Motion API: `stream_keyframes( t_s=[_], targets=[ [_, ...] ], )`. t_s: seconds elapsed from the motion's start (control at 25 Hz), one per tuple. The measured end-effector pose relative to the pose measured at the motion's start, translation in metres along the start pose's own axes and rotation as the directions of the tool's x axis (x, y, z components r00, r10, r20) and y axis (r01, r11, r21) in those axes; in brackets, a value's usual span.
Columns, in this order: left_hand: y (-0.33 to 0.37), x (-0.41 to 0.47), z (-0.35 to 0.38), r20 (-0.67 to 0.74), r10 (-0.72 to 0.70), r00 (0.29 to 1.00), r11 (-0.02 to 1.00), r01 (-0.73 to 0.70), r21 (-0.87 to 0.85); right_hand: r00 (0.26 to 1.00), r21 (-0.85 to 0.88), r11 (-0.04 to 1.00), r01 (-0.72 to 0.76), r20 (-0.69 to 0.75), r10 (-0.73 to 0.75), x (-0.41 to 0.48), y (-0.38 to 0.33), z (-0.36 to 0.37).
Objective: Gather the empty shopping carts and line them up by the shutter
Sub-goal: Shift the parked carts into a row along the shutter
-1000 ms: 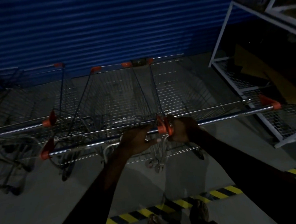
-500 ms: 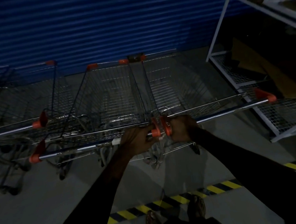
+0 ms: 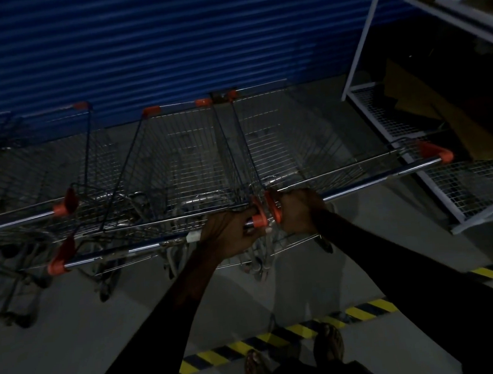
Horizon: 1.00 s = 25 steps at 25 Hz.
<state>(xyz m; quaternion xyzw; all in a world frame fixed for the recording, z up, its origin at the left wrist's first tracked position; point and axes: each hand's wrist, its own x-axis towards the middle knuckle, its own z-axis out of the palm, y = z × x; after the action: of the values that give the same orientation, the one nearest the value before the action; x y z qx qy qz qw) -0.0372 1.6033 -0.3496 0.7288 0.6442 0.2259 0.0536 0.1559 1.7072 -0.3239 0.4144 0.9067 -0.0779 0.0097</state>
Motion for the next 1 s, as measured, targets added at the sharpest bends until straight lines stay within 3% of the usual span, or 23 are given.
stream_keyframes(
  t_s=[0.36,0.52,0.68,1.0],
  targets=[
    [0.001,0.002,-0.004,0.046,-0.015,0.999,1.0,0.015,0.011,0.998,-0.045,0.998,0.054,-0.009,-0.055,-0.01,-0.006,-0.005],
    [0.003,0.004,-0.008,0.139,-0.013,0.99,0.998,0.005,0.06,0.999,-0.035,0.999,0.012,-0.043,-0.013,-0.01,-0.011,-0.002],
    [0.004,-0.001,-0.004,0.038,-0.033,0.999,0.999,0.032,0.028,0.998,-0.007,1.0,-0.013,-0.059,0.013,-0.009,-0.011,0.001],
    [0.005,-0.003,0.001,0.008,-0.064,0.998,0.994,0.063,0.088,0.995,0.065,0.994,-0.083,-0.049,0.086,-0.006,-0.009,0.016]
  ],
)
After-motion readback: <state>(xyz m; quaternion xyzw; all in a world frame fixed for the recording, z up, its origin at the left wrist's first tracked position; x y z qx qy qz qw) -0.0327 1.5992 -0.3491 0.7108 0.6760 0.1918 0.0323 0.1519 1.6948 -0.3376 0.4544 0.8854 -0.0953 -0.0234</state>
